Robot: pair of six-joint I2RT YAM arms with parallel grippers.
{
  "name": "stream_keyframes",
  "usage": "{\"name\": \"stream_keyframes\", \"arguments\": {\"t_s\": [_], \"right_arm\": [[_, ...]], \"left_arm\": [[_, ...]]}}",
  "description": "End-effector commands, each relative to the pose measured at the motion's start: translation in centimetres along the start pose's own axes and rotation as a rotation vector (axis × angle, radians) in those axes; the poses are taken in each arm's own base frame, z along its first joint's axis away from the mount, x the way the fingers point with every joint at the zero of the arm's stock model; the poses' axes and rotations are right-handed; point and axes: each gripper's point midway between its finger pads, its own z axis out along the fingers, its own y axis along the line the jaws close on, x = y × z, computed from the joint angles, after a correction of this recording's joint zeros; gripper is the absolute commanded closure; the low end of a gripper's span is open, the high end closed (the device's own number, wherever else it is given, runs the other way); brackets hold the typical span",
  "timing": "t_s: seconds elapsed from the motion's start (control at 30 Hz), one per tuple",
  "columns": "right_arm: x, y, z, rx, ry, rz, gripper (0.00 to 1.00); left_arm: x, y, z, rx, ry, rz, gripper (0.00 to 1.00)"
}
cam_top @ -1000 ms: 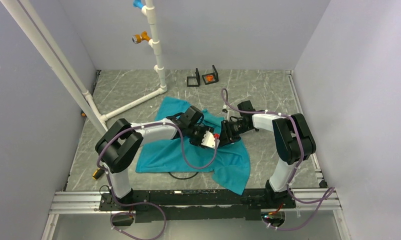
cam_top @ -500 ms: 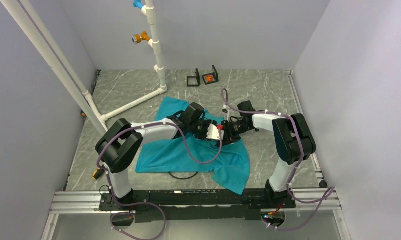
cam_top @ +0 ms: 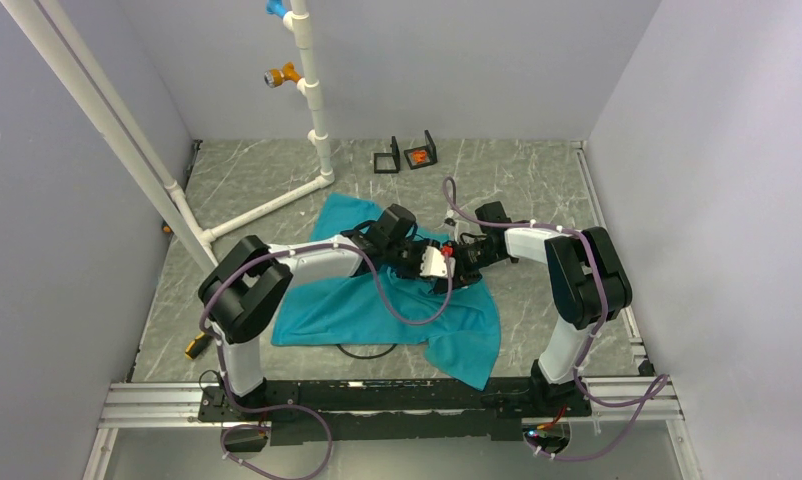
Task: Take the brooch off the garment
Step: Remove the brooch from the clothes.
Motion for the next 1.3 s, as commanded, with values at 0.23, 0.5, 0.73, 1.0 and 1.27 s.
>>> {"name": "stream_keyframes", "arguments": {"t_s": [0.23,0.5,0.73,1.0,1.27], "right_arm": [[-0.2,-0.8,-0.3,0.015,-0.019,-0.003,0.61],[-0.3,-0.7,-0.4,0.009,-0.027,-0.007,0.58],[-0.3,-0.8,-0.4,0.015,-0.027,-0.009,0.58],[-0.5,-0.8,-0.7,0.031,-0.042,-0.028,0.57],[-0.6,-0.6,-0.8,0.035,-0.051,-0.047,0.65]], "left_arm": [[1.0,-2.0,0.9,0.092,0.051,0.080,0.43],[1.8,-2.4,1.3,0.098,0.084,0.065,0.40],[0.3,0.2,0.5,-0.038,0.044,0.001,0.80],[-1.7,3.1,-2.2,-0.171,-0.101,-0.246,1.00],[-3.6,3.8,-5.6,-0.168,-0.355,-0.511,1.00]]}}
